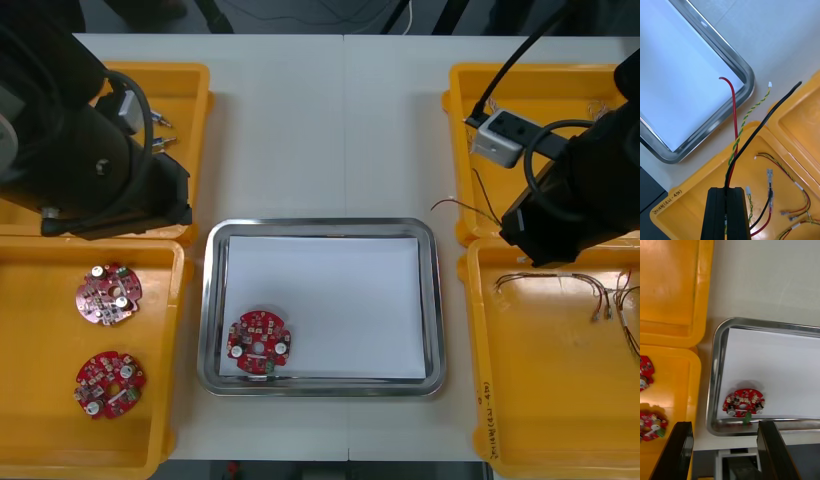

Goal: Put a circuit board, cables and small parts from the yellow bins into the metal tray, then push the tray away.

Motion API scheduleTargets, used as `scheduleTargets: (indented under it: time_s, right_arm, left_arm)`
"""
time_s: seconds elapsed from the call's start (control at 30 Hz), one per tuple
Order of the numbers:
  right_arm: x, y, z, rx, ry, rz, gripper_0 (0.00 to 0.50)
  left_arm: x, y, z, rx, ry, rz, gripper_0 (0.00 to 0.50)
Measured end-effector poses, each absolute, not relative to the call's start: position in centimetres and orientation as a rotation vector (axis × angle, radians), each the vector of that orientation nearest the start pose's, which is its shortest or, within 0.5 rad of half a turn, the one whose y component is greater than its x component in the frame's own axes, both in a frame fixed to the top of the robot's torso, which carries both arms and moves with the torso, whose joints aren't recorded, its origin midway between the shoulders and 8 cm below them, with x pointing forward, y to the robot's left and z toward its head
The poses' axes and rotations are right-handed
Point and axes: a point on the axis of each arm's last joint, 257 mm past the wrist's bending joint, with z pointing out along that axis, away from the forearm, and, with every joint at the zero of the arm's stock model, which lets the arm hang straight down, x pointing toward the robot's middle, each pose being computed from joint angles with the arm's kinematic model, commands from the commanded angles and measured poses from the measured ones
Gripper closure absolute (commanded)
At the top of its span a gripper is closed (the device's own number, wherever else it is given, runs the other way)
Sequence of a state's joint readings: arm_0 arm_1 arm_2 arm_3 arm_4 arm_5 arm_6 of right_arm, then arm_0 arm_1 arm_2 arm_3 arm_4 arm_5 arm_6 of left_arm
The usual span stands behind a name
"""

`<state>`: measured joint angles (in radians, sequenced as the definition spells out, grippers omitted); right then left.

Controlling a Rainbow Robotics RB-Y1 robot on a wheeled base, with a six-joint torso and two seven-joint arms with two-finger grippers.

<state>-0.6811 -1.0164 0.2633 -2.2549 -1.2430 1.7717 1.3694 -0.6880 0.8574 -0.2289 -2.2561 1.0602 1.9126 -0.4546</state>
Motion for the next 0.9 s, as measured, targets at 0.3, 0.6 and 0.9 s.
scheduleTargets:
  time_s: [0.3, 0.6, 0.9]
  right_arm:
    - [37.8, -13.0, -12.9, -1.502, 2.241, -0.054, 0.5]
    - [37.2, -9.4, -14.0, -1.652, 2.108, -0.038, 0.5]
    - [36.7, -8.7, -17.4, -1.819, 2.024, -0.141, 0.5]
  left_arm:
    - [40.2, 24.5, -10.1, -0.159, 2.653, -0.189, 0.0]
    - [41.7, 30.0, -10.0, -0.274, 2.653, -0.168, 0.0]
    - [43.2, 34.3, -11.4, 0.058, 2.696, 0.015, 0.0]
